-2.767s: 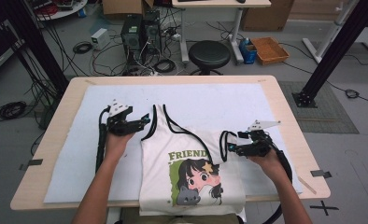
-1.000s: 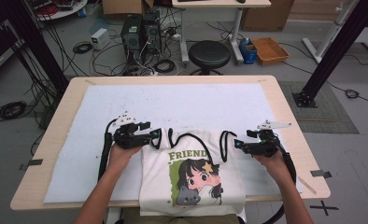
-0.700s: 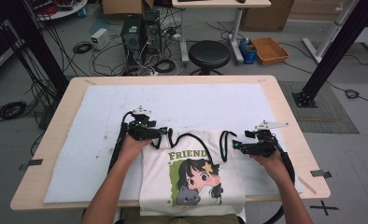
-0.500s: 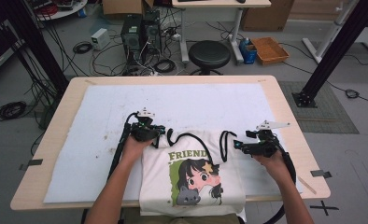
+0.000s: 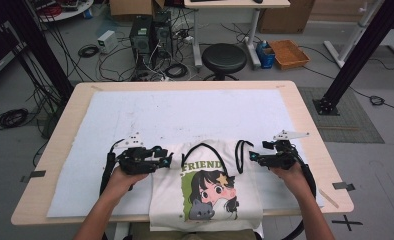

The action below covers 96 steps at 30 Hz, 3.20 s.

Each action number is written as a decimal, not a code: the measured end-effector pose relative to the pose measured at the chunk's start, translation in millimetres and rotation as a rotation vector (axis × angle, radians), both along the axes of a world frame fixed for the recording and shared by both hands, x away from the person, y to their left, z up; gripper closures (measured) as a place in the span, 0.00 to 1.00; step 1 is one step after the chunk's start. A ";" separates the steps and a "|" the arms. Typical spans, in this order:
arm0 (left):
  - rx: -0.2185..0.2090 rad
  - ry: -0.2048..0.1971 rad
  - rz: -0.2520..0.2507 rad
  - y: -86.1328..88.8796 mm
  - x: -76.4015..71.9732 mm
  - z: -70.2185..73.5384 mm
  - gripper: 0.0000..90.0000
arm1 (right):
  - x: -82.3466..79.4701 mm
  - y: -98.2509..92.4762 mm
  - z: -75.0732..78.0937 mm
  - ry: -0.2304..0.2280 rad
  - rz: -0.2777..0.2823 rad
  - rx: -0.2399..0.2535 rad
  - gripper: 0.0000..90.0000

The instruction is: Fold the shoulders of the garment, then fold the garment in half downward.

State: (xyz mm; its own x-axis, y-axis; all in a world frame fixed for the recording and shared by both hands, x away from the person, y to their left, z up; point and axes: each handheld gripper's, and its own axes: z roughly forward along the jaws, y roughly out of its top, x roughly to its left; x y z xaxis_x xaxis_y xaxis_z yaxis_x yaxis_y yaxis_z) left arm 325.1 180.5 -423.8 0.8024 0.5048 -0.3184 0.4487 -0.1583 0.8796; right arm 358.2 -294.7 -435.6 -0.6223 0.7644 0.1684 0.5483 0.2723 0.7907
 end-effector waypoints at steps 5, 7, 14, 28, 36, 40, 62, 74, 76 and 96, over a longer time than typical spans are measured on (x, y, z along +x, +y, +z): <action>-0.001 0.054 0.097 9.9 -4.7 -9.0 0.54 | -1.4 3.2 0.0 0.005 0.005 -0.009 0.24; 0.049 0.063 0.103 5.2 -6.6 -12.7 0.54 | -3.4 4.1 1.2 0.008 0.012 -0.008 0.25; 0.165 0.052 0.131 -21.1 -5.8 -20.2 0.55 | -20.8 25.8 9.8 0.032 0.102 0.012 0.51; 0.402 -0.048 0.108 -52.9 -12.0 -24.9 0.94 | -47.1 65.7 -1.7 -0.018 0.300 -0.250 0.94; 0.283 -0.030 0.095 -18.7 -16.0 -3.5 0.95 | -59.0 47.0 23.3 -0.072 0.270 -0.169 0.94; 0.183 0.044 0.040 -12.0 -12.7 -4.9 0.62 | -65.9 35.6 28.1 -0.042 0.261 -0.170 0.85; 0.041 -0.121 0.324 25.8 -3.8 -10.6 0.30 | -46.1 28.0 1.6 -0.085 0.115 -0.174 0.32; 0.036 -0.156 0.345 37.4 -2.8 -10.1 0.30 | -34.3 -9.2 17.2 -0.225 -0.168 -0.033 0.23; 0.038 -0.158 0.337 37.7 -4.1 -10.3 0.30 | -33.3 -15.4 15.8 -0.226 -0.184 -0.037 0.23; 0.064 -0.147 0.354 38.0 -3.0 -12.7 0.30 | -30.5 -19.5 7.6 -0.179 -0.178 -0.046 0.23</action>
State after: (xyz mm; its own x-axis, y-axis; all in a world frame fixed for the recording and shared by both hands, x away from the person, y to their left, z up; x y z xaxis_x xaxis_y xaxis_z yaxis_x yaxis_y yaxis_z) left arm 322.1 218.5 -436.5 0.6100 0.7736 -0.1716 0.3550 -0.0732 0.9320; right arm 327.7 -314.2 -428.0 -0.4939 0.8690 0.0301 0.4434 0.2219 0.8684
